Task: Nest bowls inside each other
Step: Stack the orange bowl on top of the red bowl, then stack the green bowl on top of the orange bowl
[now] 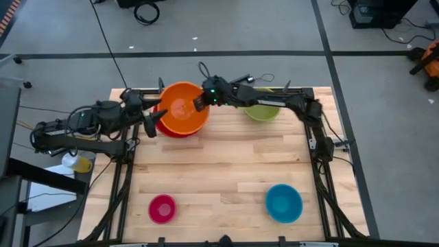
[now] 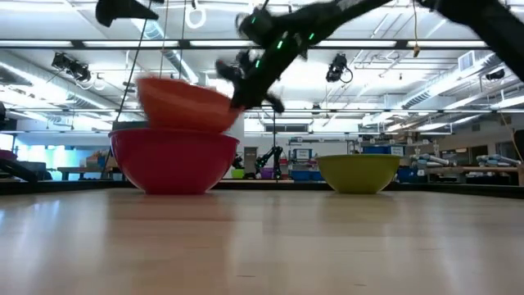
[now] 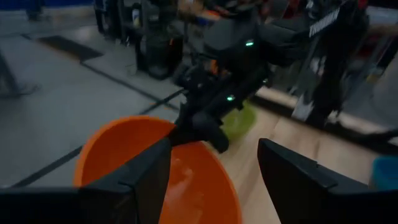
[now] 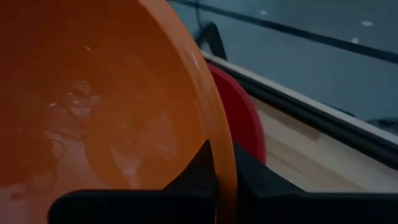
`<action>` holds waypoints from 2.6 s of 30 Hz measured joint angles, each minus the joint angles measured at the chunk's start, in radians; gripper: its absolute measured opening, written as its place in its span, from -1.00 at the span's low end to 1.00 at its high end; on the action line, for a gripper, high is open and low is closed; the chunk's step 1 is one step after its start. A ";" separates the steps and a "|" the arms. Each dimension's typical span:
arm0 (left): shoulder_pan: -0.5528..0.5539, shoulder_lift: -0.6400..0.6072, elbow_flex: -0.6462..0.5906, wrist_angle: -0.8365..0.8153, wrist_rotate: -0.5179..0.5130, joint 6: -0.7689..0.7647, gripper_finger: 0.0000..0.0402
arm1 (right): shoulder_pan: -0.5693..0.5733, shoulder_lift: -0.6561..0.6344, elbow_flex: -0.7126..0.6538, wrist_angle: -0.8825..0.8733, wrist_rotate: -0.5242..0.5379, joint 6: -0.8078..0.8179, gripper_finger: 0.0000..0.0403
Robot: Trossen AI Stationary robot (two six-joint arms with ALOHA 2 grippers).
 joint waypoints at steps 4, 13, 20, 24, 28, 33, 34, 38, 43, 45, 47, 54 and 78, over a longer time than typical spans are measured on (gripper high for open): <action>0.000 0.006 -0.001 -0.141 -0.012 -0.084 0.21 | -0.003 0.094 0.055 -0.008 -0.026 0.006 -0.86; 0.000 0.010 -0.043 -0.311 -0.015 -0.251 0.21 | 0.001 0.149 0.062 0.047 -0.109 0.021 -0.45; 0.000 0.020 -0.077 -0.284 -0.015 -0.272 0.21 | 0.001 0.035 0.064 0.011 -0.053 0.015 -0.15; 0.000 0.038 -0.127 -0.180 0.011 -0.307 0.21 | -0.004 -0.074 0.067 -0.096 -0.015 -0.038 -0.12; -0.003 0.088 -0.198 -0.004 0.089 -0.308 0.21 | -0.021 -0.147 0.066 -0.294 -0.006 -0.094 -0.12; -0.004 0.177 -0.227 0.104 0.148 -0.318 0.21 | -0.031 -0.200 0.019 -0.548 0.004 -0.102 -0.13; -0.004 0.190 -0.227 0.104 0.151 -0.328 0.21 | -0.027 -0.202 -0.007 -0.549 -0.024 -0.099 -0.13; -0.007 0.206 -0.222 0.103 0.156 -0.377 0.21 | 0.025 -0.200 -0.101 -0.473 -0.109 -0.075 -0.13; -0.022 0.188 -0.221 0.099 0.161 -0.400 0.21 | 0.087 -0.200 -0.182 -0.257 -0.106 -0.025 -0.13; -0.027 0.177 -0.221 0.098 0.162 -0.400 0.21 | 0.103 -0.200 -0.211 -0.148 -0.098 -0.019 -0.13; -0.027 0.172 -0.221 0.094 0.161 -0.399 0.21 | 0.110 -0.185 -0.239 -0.044 -0.090 -0.018 -0.13; -0.024 0.157 -0.221 0.055 0.161 -0.388 0.21 | 0.089 -0.125 -0.258 -0.043 -0.111 -0.005 -0.14; -0.019 0.093 -0.220 -0.157 0.161 -0.532 0.21 | -0.068 -0.234 -0.256 -0.698 0.077 -0.209 -0.14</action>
